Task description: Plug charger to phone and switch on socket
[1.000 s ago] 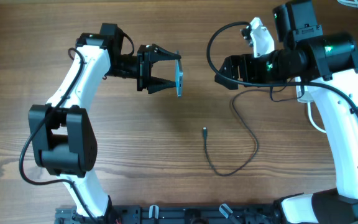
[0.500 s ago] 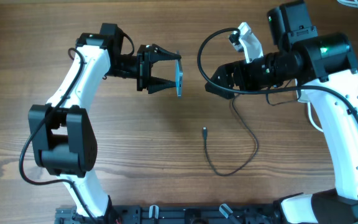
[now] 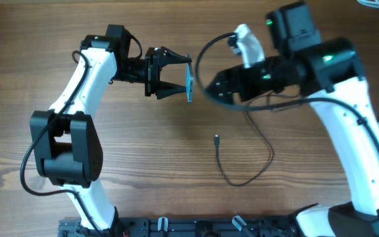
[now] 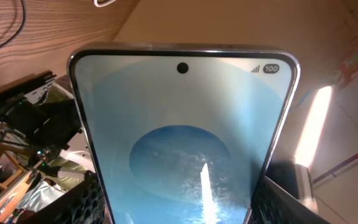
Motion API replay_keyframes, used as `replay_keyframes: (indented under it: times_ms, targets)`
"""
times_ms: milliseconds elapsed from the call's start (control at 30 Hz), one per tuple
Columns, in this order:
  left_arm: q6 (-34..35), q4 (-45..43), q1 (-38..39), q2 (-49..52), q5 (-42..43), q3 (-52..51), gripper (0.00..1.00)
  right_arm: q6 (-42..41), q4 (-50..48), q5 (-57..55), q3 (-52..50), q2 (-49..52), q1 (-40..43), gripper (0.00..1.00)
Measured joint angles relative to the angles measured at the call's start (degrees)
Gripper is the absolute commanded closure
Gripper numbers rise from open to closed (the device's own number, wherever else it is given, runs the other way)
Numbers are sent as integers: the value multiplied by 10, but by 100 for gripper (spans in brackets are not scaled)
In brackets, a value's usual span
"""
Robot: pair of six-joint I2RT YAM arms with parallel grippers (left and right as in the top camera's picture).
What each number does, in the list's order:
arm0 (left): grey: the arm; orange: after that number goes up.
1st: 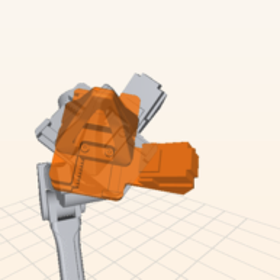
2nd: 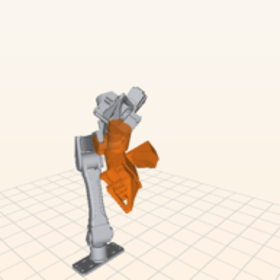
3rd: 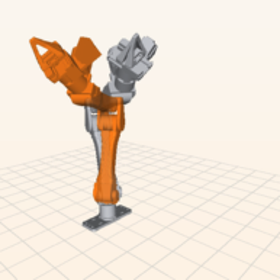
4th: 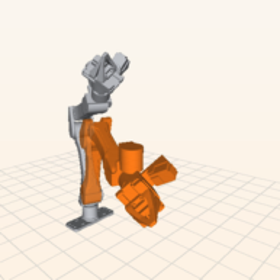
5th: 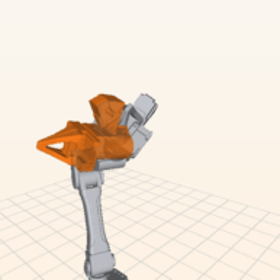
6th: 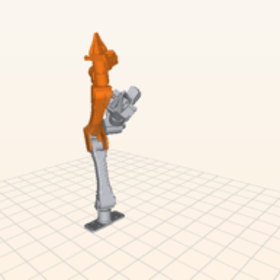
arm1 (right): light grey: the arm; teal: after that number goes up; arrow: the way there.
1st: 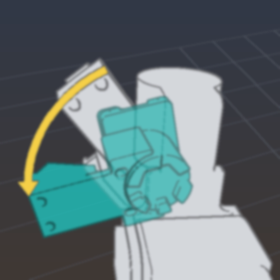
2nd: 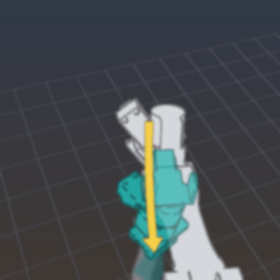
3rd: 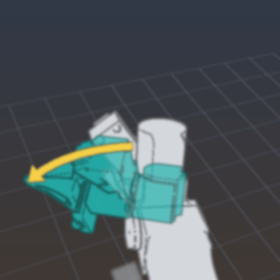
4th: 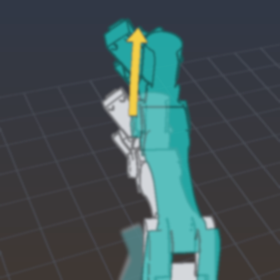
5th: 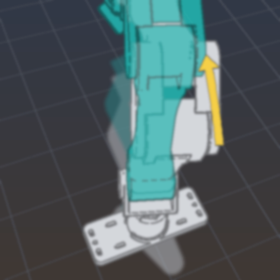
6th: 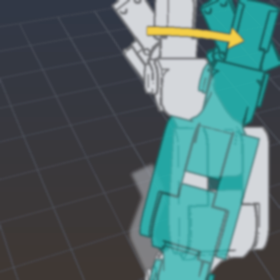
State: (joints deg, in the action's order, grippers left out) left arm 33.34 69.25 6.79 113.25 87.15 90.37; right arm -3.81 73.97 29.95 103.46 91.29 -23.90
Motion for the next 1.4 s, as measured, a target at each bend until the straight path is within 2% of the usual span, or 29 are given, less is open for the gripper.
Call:
replay_keyframes:
  times_ms: [267, 367, 433, 600, 700, 767, 800, 867, 1400]
  targets:
    - [0, 0, 0, 0, 0, 0, 44, -169, -76, -202, 0, 0, -161, 7]
    - [0, 0, 0, 0, 0, 0, 44, -224, -90, -257, 0, 0, -195, 14]
    - [0, 0, 0, 0, 0, 0, 44, -273, -94, -316, 0, 0, -223, 28]
    - [0, 0, 0, 0, 0, 0, 44, -339, -94, -407, 0, 1, -256, 29]
    - [0, 0, 0, 0, 0, 0, 44, -358, -95, -436, 0, 10, -264, 34]
    - [0, 0, 0, 0, 0, 0, 44, -365, -96, -449, 0, 19, -264, 40]
    - [0, 0, 0, 0, 0, 0, 44, -370, -96, -454, 0, 26, -264, 47]
    - [0, 0, 0, 0, 0, 0, 44, -372, -98, -459, 0, 38, -264, 51]
    - [0, 0, 0, 0, 0, 0, 44, -375, -133, -495, 0, 56, -264, 59]
